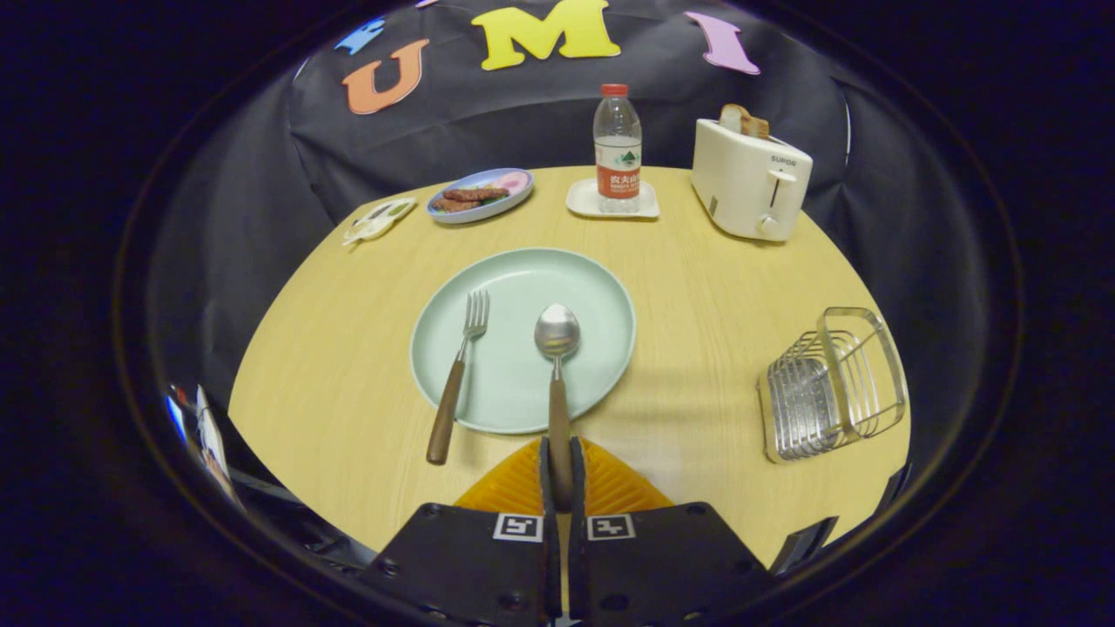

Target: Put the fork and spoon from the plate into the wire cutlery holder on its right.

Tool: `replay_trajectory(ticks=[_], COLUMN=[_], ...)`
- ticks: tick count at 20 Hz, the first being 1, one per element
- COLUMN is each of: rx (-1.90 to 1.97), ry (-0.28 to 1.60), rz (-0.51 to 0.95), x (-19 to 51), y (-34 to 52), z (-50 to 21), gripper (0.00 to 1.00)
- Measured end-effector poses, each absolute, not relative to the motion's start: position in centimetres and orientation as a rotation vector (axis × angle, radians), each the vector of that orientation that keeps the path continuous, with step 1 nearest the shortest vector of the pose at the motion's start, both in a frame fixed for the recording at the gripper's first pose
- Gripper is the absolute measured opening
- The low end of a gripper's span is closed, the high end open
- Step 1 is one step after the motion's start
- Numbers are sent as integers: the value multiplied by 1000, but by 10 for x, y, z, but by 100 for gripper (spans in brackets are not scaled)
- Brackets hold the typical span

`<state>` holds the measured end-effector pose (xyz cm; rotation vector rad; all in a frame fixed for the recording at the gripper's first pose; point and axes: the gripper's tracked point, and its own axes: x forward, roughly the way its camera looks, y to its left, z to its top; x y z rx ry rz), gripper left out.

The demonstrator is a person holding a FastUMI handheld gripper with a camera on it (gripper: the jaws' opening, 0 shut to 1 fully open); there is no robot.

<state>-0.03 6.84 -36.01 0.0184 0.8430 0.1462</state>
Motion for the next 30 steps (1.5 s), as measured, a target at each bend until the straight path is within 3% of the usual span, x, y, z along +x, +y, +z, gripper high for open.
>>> replay_trajectory(ticks=[9,17,30], rx=[33,57,115], ry=[767,737,812], rz=[218,183,67], x=[-23,-55,-69], y=[27,-60,-140], z=[-290,-255,-272], gripper=[4,3,3])
